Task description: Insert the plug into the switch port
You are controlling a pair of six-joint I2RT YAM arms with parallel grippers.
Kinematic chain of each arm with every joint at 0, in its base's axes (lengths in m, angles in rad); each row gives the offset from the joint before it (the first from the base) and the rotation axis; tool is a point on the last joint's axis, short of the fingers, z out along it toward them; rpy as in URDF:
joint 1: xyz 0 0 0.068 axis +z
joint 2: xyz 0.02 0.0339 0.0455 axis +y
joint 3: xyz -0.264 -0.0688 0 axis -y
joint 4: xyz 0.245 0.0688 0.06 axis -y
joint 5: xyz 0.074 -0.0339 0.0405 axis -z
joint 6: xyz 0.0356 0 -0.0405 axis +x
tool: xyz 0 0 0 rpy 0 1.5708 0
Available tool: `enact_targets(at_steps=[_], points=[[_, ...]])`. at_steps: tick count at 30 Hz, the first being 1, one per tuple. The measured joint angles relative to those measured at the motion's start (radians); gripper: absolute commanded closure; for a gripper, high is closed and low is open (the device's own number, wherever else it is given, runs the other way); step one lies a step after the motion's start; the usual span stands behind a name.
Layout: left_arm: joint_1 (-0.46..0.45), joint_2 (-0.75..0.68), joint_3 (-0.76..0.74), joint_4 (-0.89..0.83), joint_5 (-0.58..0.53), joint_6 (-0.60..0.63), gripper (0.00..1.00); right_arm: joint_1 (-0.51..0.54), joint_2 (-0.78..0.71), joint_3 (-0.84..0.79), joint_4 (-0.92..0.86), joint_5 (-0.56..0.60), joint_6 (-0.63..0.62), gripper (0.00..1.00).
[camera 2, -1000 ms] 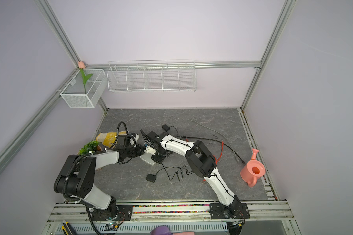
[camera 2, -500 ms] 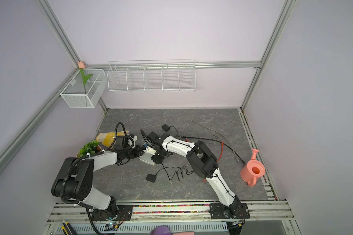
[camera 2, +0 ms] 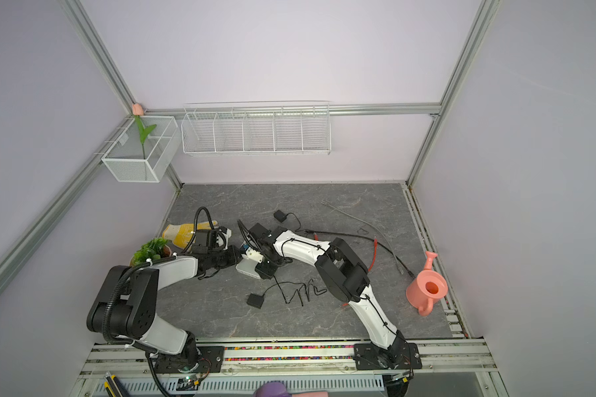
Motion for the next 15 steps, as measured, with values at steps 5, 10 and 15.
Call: enact_targets(at_steps=[5,10,15], points=[[0.002,0.000,0.000,-0.004,0.000,0.000,0.79,0.000,-0.017,-0.026,0.010,0.015,-0.009,0.48],[0.008,0.000,0.000,-0.005,0.002,0.000,0.79,0.000,-0.037,-0.043,0.013,0.023,-0.016,0.45],[0.015,-0.004,0.000,-0.012,0.004,0.000,0.79,0.000,-0.068,-0.059,0.013,0.039,-0.021,0.50]])
